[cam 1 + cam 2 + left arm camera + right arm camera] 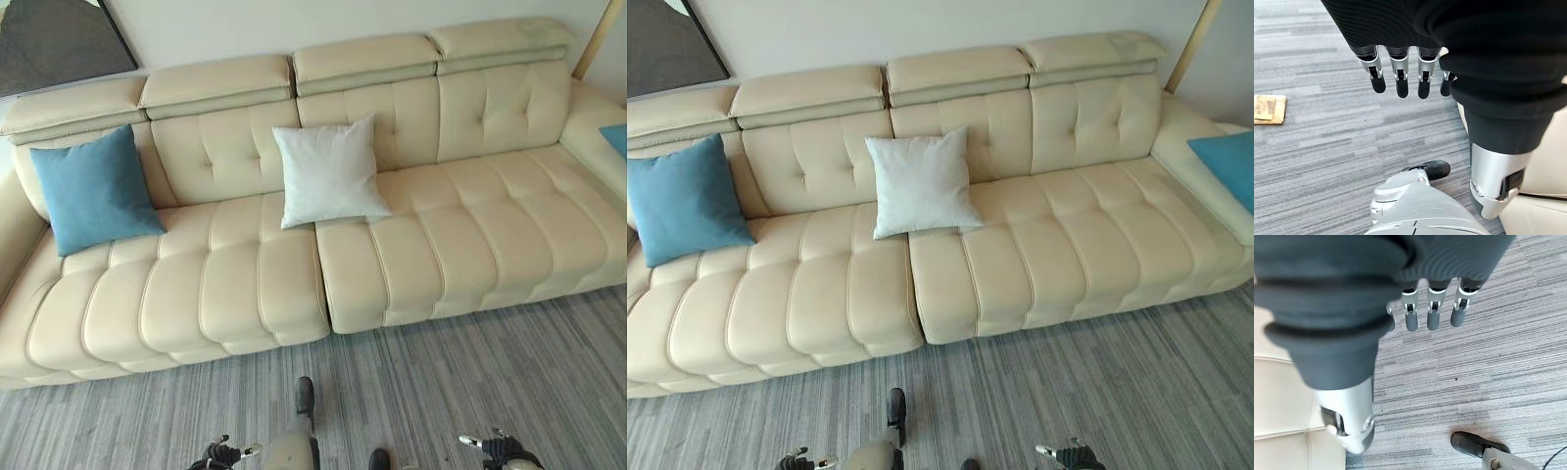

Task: Pick up all the scattered cushions and arrange them neatly on the sofa.

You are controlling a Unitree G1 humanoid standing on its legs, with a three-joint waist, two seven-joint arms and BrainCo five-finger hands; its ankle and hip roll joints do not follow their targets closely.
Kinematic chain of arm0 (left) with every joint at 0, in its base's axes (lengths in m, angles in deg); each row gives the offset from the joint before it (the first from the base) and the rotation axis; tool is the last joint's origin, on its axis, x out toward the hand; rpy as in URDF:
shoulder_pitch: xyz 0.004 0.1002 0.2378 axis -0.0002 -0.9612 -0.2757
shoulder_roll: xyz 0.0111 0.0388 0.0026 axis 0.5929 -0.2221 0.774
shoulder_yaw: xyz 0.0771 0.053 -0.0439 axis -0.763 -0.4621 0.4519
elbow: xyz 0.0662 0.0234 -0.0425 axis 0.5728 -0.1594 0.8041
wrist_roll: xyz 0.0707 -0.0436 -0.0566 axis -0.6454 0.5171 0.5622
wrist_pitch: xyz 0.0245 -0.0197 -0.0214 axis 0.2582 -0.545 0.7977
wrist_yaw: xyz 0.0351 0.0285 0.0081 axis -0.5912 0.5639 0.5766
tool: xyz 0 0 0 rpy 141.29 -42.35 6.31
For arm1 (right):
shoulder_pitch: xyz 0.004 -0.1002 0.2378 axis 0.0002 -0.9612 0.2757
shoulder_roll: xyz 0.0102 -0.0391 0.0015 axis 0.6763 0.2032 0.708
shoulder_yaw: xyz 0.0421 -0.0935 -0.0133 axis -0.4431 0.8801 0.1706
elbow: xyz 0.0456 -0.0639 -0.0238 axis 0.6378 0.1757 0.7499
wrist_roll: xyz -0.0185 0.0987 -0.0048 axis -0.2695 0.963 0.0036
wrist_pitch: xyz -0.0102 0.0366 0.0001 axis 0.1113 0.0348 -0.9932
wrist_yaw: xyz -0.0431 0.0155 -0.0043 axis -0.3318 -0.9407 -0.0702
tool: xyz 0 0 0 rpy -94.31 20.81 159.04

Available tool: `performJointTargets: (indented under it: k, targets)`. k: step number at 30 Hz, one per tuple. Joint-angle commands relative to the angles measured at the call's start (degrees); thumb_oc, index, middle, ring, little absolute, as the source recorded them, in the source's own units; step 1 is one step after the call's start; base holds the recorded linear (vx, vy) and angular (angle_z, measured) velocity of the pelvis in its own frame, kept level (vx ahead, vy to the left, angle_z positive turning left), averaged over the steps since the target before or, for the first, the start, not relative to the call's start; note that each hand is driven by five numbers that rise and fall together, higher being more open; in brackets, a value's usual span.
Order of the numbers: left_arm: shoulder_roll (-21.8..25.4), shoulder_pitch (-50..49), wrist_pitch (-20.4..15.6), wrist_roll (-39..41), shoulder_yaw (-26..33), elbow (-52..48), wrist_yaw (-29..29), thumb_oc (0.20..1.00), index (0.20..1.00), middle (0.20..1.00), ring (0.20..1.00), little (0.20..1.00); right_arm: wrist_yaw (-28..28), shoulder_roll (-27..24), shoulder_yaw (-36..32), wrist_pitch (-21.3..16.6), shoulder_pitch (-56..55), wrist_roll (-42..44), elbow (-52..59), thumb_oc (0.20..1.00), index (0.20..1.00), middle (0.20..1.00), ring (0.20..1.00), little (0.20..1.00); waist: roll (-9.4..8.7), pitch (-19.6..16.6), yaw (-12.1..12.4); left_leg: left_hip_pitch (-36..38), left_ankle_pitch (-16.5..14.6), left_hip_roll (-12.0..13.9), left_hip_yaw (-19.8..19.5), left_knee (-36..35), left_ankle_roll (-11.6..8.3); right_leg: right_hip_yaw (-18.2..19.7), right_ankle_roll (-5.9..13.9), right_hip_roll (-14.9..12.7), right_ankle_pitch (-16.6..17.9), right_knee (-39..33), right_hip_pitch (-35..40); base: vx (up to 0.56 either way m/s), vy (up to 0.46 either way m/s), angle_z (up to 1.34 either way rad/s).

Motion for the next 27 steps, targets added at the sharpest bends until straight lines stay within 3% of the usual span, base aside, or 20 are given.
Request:
performJointTargets:
  k: [1,4,11,22,26,27]
  targets:
    - [1.71,3.55,-0.94,1.54,-1.04,0.14,0.00,1.000,1.000,1.000,1.000,1.000,-0.55,0.11,-0.91,-1.40,3.43,0.37,0.39,1.000,1.000,1.000,1.000,1.000,-1.74,2.12,-1.26,4.42,1.16,-2.22,-1.61,3.39,2.98,2.54,9.70,-4.86,-6.40,-0.44,0.94,-0.10,-0.009,0.22]
    - [1.10,3.25,-1.09,1.52,-1.28,0.25,0.13,1.000,1.000,1.000,1.000,1.000,-0.42,-0.10,-0.88,-1.71,3.55,0.22,0.41,1.000,1.000,1.000,1.000,1.000,-1.19,0.90,-2.35,8.52,-1.58,-2.98,-2.92,2.52,3.14,2.41,9.59,-4.52,-6.20,-0.45,-0.22,-0.02,0.036,0.28]
    - [0.46,2.64,-0.40,-0.54,-2.90,0.11,-0.04,1.000,1.000,1.000,1.000,1.000,-0.37,0.83,-1.03,-1.34,2.87,0.41,0.43,1.000,1.000,1.000,1.000,1.000,-0.31,-0.76,-3.32,12.76,-0.54,-3.12,-1.78,-4.75,3.06,1.84,10.51,-4.38,-5.33,-1.27,0.40,0.05,0.083,0.17]
    - [0.99,3.88,0.03,-3.15,-4.93,0.26,-0.32,1.000,1.000,1.000,1.000,1.000,-0.13,2.83,-1.62,-0.12,1.21,0.48,-0.95,1.000,1.000,1.000,1.000,1.000,-1.81,-1.07,-4.47,14.42,-3.39,-5.08,0.21,-4.75,5.52,5.47,12.88,-6.97,-3.91,0.22,-0.35,0.03,0.108,-0.20]
    - [1.40,4.91,0.19,-3.29,-5.28,0.13,-0.34,1.000,1.000,1.000,1.000,1.000,-0.09,3.28,-2.75,0.13,0.79,1.50,-1.08,1.000,1.000,1.000,1.000,1.000,-2.18,-0.64,-5.17,14.45,-4.31,-5.95,1.00,-4.30,6.58,6.56,13.56,-7.82,-4.71,4.34,-2.23,-0.02,0.116,-0.12]
    - [1.48,5.82,0.06,-2.46,-5.11,0.17,-0.51,1.000,1.000,1.000,1.000,1.000,-0.38,3.74,-3.01,0.38,1.14,1.85,-1.21,1.000,1.000,1.000,1.000,1.000,-2.11,1.09,-5.89,14.46,-4.82,-6.21,2.68,-3.99,7.53,6.95,14.61,-8.24,-4.38,11.53,-6.69,-0.11,0.114,-0.12]
